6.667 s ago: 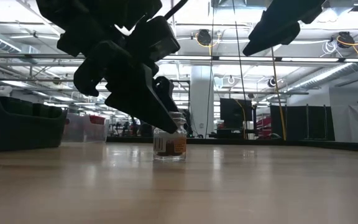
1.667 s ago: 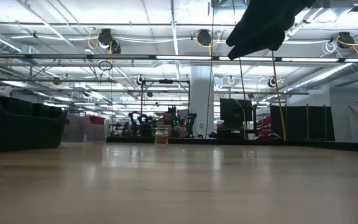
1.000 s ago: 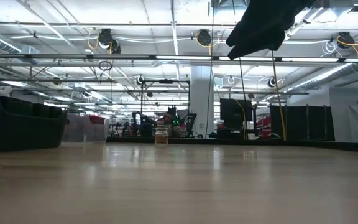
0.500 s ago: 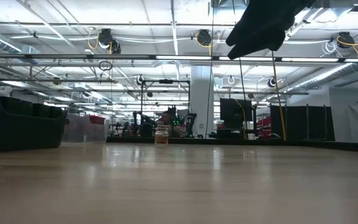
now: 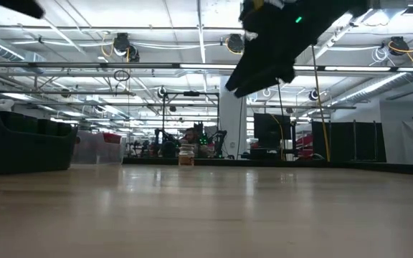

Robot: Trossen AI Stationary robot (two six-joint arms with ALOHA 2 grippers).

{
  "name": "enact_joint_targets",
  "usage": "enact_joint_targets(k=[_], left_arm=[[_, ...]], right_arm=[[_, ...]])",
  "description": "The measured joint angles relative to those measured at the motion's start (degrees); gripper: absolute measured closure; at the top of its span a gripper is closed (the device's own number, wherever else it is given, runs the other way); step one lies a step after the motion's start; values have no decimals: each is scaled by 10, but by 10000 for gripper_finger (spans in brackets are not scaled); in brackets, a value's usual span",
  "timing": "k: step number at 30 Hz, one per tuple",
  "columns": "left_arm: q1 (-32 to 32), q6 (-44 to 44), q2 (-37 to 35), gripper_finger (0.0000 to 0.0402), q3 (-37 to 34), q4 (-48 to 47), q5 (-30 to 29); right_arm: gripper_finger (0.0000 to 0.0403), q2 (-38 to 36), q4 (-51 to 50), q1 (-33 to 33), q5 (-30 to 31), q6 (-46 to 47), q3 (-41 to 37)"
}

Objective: Sort spices by type
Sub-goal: Put the brown seasoning bottle into the gray bin

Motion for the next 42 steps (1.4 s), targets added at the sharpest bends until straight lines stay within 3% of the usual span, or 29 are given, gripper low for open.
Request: enact_joint_targets(k=[2,8,12,16,21,24,27,31,36,42], left_arm=[[25,58,-14,118,-10,35,16],[121,152,-58,118,-32,68,74],[195,214,-87,118,-50,77,100],[315,306,-111,118,-58,117,169],[501,409,-107,118,-59,206,279],[622,427,-76,118,-59,266,349],[724,417,-35,118,-59,339,377],[818,365,36,118,-59,416,463],[861,344,130,118,-20,423,465],[864,343,200,118,55,414,465]], right_arm=[[181,8,13,-28,-8,-25,0],[181,36,103,-125,-112,-102,0],[181,47,121,-187,-133,-110,0],[181,51,102,-215,-134,-103,-1],[181,46,67,-198,-131,-113,0],[181,37,28,-183,-129,-119,0],[181,36,-28,-166,-97,-121,0],[181,36,-49,-147,-69,-122,-18],[181,26,17,-140,-71,-124,-81],[181,-20,122,-141,-72,-120,-169]])
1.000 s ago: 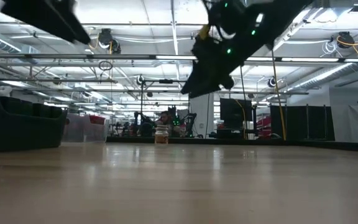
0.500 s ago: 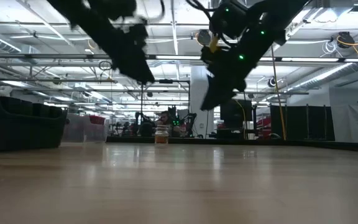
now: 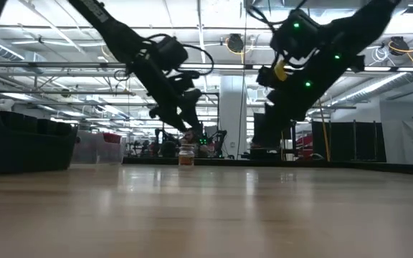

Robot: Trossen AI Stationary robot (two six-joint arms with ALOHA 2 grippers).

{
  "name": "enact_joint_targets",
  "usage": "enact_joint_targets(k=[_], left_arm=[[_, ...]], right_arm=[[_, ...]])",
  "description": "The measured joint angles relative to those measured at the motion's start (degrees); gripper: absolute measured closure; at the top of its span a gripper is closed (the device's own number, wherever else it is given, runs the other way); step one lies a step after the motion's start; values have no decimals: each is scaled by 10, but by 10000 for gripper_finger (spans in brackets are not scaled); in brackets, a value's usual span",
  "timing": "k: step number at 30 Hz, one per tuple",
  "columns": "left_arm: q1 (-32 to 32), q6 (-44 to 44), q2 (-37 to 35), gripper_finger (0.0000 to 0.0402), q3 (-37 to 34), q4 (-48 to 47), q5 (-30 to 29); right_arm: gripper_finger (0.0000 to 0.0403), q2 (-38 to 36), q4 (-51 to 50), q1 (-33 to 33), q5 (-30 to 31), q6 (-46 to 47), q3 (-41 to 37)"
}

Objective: Sort spices by type
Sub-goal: Put the brown seasoning bottle into the gray bin

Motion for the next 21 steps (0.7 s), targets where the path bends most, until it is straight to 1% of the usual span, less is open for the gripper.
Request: enact_joint_targets(k=[4,10,15,21], left_arm=[[1,-2,33,118,34,-32,4],[3,-17,68,118,63,-42,3],[5,-15,83,118,79,-67,-28],[5,-13,83,118,80,-64,-50]], right_arm=[[181,-28,31,0,0,1,-35],[181,-47,32,0,0,12,-45],[181,-49,31,0,-2,12,-45],[181,-49,31,0,-3,12,-45]])
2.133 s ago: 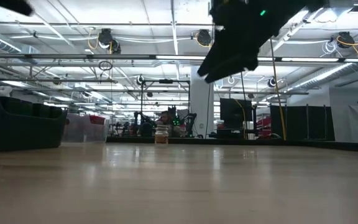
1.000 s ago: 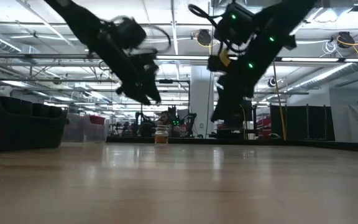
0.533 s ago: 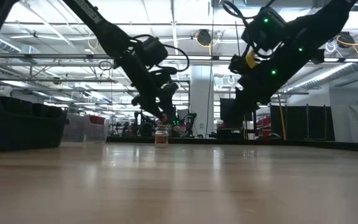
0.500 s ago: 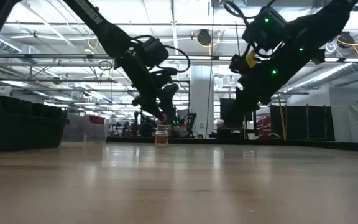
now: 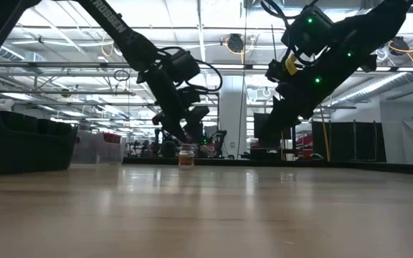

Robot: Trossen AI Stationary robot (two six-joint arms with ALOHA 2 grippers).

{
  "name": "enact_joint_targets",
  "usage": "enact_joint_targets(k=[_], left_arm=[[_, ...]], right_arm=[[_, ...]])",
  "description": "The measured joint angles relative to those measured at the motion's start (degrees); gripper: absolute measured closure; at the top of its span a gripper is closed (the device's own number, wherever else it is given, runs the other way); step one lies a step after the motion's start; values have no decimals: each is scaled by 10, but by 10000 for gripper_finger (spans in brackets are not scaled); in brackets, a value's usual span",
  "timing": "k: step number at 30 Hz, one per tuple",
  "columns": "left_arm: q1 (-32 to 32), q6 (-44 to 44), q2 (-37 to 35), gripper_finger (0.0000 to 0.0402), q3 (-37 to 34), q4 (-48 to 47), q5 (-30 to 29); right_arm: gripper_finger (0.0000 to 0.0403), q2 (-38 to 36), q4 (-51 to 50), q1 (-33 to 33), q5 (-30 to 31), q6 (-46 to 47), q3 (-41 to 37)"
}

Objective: Sort spices by type
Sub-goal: Put the brown seasoning bottle into the gray bin

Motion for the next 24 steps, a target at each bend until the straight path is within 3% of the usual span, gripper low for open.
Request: enact_joint_targets(k=[24], left_arm=[[13,-15,32,118,-1,-3,3]], right_arm=[[181,0,0,0,0,4,0]])
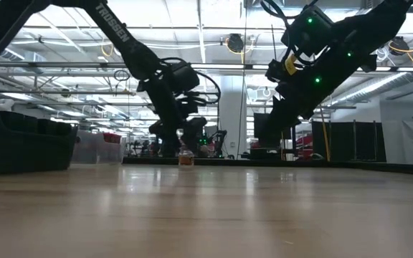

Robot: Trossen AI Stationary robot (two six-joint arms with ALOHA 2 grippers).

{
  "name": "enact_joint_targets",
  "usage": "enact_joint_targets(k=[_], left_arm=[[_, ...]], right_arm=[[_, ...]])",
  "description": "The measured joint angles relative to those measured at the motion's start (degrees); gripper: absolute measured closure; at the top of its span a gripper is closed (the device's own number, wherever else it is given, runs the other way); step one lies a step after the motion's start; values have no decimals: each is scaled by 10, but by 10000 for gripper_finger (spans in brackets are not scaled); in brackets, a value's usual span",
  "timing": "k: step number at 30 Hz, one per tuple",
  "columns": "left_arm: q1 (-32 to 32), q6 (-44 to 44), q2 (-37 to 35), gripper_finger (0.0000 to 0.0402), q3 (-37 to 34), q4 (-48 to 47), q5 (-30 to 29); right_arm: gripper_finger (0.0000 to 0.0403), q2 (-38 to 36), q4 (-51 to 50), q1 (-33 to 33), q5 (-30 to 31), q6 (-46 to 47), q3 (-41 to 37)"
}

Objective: Sort spices by type
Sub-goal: Put the brown seasoning bottle into the gray bin

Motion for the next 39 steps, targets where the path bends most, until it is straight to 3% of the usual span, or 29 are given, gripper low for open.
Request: enact_joint_targets(k=[15,26,32,39], left_arm=[[2,12,1,122,0,8,0],[2,11,1,214,0,7,0],[2,13,-3,215,0,-6,2],[-9,58,-67,215,-1,-80,93]], right_arm=[[181,0,-1,0,0,-2,0],[181,0,-1,0,0,-2,0],[181,0,-4,0,0,-2,0],[181,0,-4,0,0,-1,0]])
